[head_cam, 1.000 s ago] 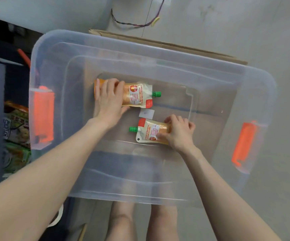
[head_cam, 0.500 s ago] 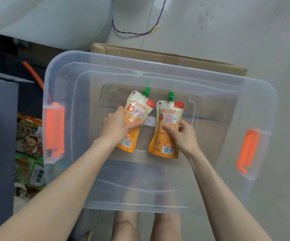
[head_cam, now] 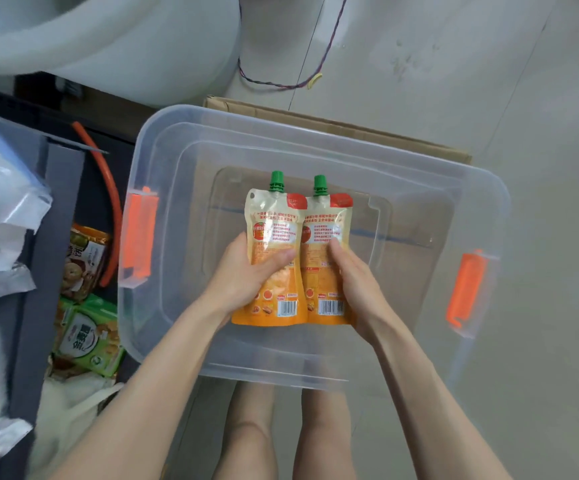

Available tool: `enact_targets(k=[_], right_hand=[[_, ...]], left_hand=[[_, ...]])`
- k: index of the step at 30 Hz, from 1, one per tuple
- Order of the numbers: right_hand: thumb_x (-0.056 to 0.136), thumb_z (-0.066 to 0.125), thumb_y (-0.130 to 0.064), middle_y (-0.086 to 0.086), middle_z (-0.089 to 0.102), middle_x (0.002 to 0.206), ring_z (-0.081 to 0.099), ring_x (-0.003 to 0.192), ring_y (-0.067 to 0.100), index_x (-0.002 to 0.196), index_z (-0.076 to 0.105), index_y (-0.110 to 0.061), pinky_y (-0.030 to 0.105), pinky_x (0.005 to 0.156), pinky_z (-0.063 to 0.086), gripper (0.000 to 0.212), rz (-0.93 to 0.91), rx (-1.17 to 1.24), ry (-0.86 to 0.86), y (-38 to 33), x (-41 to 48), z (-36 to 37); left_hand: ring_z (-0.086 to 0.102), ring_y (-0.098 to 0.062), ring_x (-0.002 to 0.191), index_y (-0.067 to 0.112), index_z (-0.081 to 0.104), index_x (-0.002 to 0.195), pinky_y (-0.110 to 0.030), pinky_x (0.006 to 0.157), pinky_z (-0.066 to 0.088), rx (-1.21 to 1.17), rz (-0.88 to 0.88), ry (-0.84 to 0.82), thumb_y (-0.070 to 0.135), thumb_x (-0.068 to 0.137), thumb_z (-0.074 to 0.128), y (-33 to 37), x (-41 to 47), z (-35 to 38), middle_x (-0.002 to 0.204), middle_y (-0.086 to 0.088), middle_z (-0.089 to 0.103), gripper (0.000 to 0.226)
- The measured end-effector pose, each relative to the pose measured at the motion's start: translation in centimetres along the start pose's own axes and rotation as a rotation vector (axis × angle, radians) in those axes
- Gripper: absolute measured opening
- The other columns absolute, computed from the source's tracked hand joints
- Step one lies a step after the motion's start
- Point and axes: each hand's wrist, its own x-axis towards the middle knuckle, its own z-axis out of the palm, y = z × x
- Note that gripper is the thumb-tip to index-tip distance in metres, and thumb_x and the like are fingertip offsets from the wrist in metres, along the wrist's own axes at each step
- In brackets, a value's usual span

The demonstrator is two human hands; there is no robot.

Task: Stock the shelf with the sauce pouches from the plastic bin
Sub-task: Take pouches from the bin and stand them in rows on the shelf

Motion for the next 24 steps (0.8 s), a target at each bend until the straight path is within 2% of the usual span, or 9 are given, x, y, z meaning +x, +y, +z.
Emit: enact_targets(k=[3,5,8,11,13,16,19,21,24], right_hand=[[0.092,0.029,-0.064,-0.006,0.076,0.091,0.072,0.086,0.013,0.088,0.075,-0.042,0.023,0.061,0.057,0.051,0.042,-0.007,-0.033,-1.0,-3.0,0.8],[0.09,0.03,-0.066,-0.006,0.076,0.089,0.073,0.085,0.014,0.083,0.075,-0.043,0.025,0.061,0.057,0.051,0.046,-0.005,-0.058,-1.7,-5.3,1.1],[0.081,0.043,-0.066,0.0,0.074,0.105,0.07,0.097,0.02,0.102,0.072,-0.033,0.032,0.071,0.059,0.049,0.009,0.009,-0.129,-2.8,-8.8,1.2],[0.08,0.05,-0.06,0.005,0.071,0.112,0.069,0.1,0.025,0.119,0.062,-0.026,0.036,0.069,0.058,0.053,-0.002,0.018,-0.253,-4.0,-12.8,1.5],[0.081,0.051,-0.057,0.006,0.071,0.111,0.07,0.098,0.025,0.118,0.063,-0.024,0.033,0.068,0.058,0.051,-0.006,-0.022,-0.306,-4.7,-15.7,1.9],[0.08,0.052,-0.053,0.003,0.074,0.101,0.072,0.087,0.018,0.101,0.073,-0.023,0.027,0.065,0.056,0.042,-0.014,-0.135,-0.384,-5.8,-19.7,2.4],[0.08,0.057,-0.058,-0.005,0.074,0.088,0.07,0.076,0.008,0.092,0.075,-0.028,0.024,0.064,0.056,0.037,-0.037,-0.279,-0.448,-6.4,-23.1,3.0],[0.078,0.056,-0.06,-0.008,0.073,0.081,0.069,0.076,0.009,0.087,0.075,-0.033,0.028,0.071,0.059,0.035,-0.053,-0.381,-0.487,-6.5,-25.0,3.6],[0.073,0.058,-0.061,0.004,0.068,0.078,0.066,0.076,0.019,0.092,0.069,-0.019,0.032,0.069,0.057,0.047,-0.072,-0.518,-0.526,-6.2,-27.7,5.2]], left_hand=[[0.069,-0.008,0.092,0.026,0.051,0.12,-0.021,0.07,0.057,-0.07,0.047,-0.035,0.028,0.086,0.063,0.9,-3.7,0.3,0.108,0.007,0.07,0.036],[0.069,-0.008,0.093,0.029,0.051,0.118,-0.021,0.068,0.056,-0.153,0.064,-0.029,0.029,0.087,0.061,1.3,-6.5,0.3,0.104,0.011,0.071,0.033],[0.069,-0.012,0.096,0.032,0.052,0.118,-0.028,0.073,0.058,-0.277,0.066,-0.013,0.036,0.083,0.061,2.1,-10.9,0.3,0.106,0.011,0.071,0.037],[0.068,-0.016,0.1,0.033,0.052,0.121,-0.035,0.078,0.058,-0.414,0.081,0.001,0.037,0.082,0.059,2.9,-15.4,0.8,0.11,0.006,0.07,0.04],[0.068,-0.018,0.101,0.034,0.053,0.12,-0.036,0.077,0.058,-0.532,0.084,0.001,0.038,0.081,0.058,3.5,-18.4,1.3,0.111,0.004,0.07,0.04],[0.066,-0.02,0.104,0.03,0.055,0.122,-0.034,0.073,0.058,-0.757,0.09,-0.016,0.047,0.082,0.053,3.6,-23.2,2.1,0.115,0.0,0.069,0.044],[0.063,-0.022,0.111,0.025,0.052,0.13,-0.037,0.084,0.056,-0.906,0.11,-0.002,0.058,0.082,0.046,2.9,-27.5,3.3,0.122,-0.005,0.065,0.059],[0.059,-0.024,0.116,0.022,0.051,0.132,-0.042,0.096,0.049,-0.976,0.154,0.055,0.057,0.085,0.042,2.3,-29.9,4.1,0.127,-0.008,0.062,0.06],[0.056,-0.03,0.117,0.014,0.05,0.133,-0.047,0.104,0.04,-1.026,0.202,0.165,0.049,0.091,0.042,1.6,-33.4,4.6,0.129,-0.017,0.058,0.056]])
